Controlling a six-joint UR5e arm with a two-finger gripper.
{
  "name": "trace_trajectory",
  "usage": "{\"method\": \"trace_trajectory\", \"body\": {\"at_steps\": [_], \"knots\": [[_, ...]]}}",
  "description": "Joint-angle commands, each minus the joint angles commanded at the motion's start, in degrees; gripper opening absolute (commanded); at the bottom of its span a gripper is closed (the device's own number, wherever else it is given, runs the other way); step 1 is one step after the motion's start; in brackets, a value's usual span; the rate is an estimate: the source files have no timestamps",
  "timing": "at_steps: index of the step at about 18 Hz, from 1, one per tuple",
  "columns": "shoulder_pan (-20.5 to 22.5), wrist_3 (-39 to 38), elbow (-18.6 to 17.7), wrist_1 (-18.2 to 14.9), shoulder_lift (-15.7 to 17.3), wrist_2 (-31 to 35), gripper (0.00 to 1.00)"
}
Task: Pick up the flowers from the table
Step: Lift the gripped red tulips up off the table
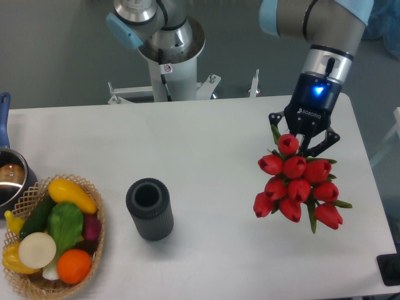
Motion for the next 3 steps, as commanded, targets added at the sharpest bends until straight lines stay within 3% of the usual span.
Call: {"method": "trace_trajectory", "body": {"at_steps": [3], "knots": [[0.1,-0.1,0.3,0.1,0.0,-0.2,0.1]]}}
